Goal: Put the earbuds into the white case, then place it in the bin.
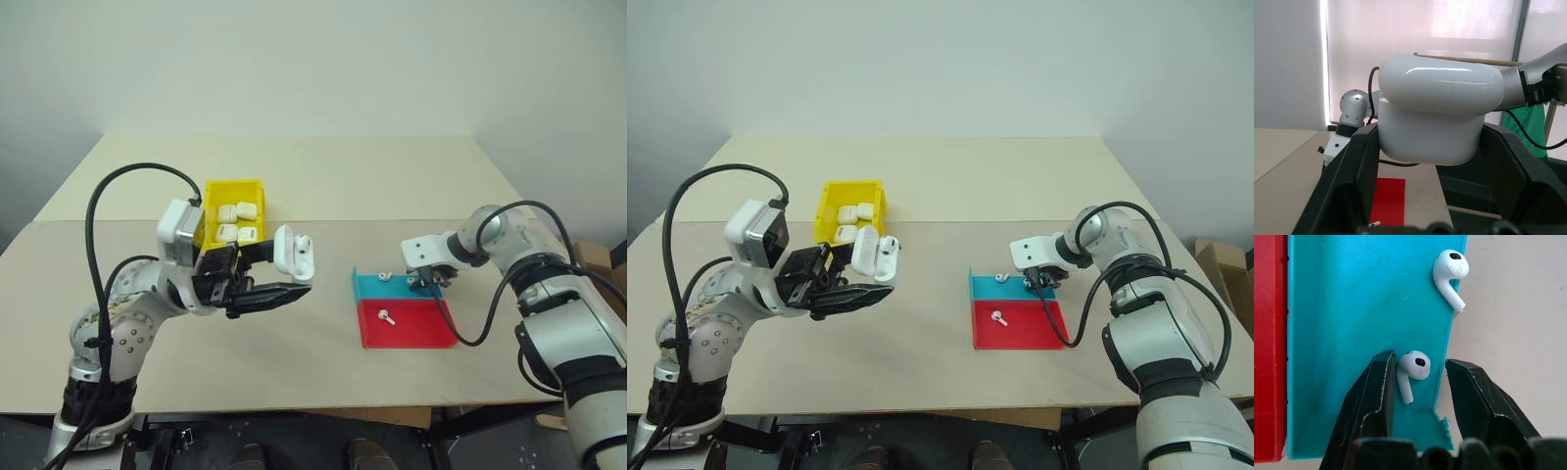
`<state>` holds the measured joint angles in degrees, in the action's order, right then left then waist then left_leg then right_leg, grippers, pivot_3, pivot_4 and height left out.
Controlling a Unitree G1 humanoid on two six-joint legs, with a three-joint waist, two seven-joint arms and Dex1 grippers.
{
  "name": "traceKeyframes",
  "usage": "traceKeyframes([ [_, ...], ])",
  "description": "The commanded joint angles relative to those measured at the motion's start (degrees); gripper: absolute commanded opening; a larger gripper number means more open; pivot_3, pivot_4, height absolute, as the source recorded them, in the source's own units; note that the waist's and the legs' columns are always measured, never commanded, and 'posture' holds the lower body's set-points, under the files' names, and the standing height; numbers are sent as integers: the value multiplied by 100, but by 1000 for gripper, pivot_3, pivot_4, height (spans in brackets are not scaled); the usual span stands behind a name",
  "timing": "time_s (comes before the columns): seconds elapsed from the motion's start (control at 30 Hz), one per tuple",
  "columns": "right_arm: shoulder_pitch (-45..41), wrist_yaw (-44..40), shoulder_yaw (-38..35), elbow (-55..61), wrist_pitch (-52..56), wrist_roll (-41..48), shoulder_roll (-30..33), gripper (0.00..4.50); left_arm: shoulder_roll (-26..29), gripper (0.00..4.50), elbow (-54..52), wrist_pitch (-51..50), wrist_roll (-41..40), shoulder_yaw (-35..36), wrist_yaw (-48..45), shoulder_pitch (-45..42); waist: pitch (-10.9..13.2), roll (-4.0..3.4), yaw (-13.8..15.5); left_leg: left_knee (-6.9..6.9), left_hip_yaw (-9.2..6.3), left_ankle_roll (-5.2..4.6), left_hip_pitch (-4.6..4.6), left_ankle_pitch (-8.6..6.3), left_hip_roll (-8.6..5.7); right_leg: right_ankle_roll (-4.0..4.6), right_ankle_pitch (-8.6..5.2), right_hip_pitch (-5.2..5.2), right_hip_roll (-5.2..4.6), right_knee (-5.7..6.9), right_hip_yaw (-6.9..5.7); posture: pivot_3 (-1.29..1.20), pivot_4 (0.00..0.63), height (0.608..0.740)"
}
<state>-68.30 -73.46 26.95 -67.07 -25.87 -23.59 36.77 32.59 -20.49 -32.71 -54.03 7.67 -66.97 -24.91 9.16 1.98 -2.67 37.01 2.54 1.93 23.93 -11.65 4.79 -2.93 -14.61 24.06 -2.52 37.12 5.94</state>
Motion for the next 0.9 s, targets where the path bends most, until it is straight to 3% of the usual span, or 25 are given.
traceKeyframes([
  [0.03, -34, -85, -35, -50, -21, -50, 23, 1666, 41, 2814, -180, 38, -85, 3, -14, -60, 0, 0, 1, 0, 0, 0, -1, 0, 0, 0, 0, 0, 0, 0, 0, 0, 150, 740],
  [0.17, 4, -117, -33, -36, -31, -60, 23, 605, 15, 2814, -204, 32, -104, -28, 18, -90, 0, 0, 0, 0, 0, 0, -3, 0, 0, 0, 0, -2, 0, 0, 0, 0, 150, 740],
  [0.4, 35, -29, -101, 2, 44, -22, 32, 610, -102, 2814, -200, 53, -76, -139, 171, -192, 0, 0, 0, 0, 0, 0, -4, 0, 0, 0, 0, -3, 0, 0, 0, 0, 150, 740],
  [0.6, 133, -471, -841, 576, 662, 823, 156, 610, -201, 2814, -216, 35, -84, -250, 288, -287, 1, -1, 0, -2, 0, 0, -4, 0, 0, 0, 0, -2, 0, 0, 0, 0, 150, 740],
  [0.67, 356, -792, -1350, 1284, 1385, 1482, 218, 610, -203, 2814, -211, 28, -92, -268, 311, -301, 2, -4, 1, -2, 0, 0, -3, 0, 0, 0, 0, -1, 0, 1, 1, 0, 150, 740],
  [0.73, 894, -967, -2098, 2710, 2828, 2520, 312, 610, -210, 2814, -216, 26, -104, -269, 346, -292, 3, -4, 21, -3, -2, 0, -3, 0, 1, 0, 0, -2, 0, 1, 0, 0, 150, 740],
  [0.9, 2358, -428, -3917, 6123, 6437, 5442, 352, 610, -240, 2814, -216, 48, -121, -269, 373, -262, 3, -5, 122, -1, -8, 0, 4, 0, 1, -1, 0, -3, -1, 2, -5, 0, 150, 740],
])
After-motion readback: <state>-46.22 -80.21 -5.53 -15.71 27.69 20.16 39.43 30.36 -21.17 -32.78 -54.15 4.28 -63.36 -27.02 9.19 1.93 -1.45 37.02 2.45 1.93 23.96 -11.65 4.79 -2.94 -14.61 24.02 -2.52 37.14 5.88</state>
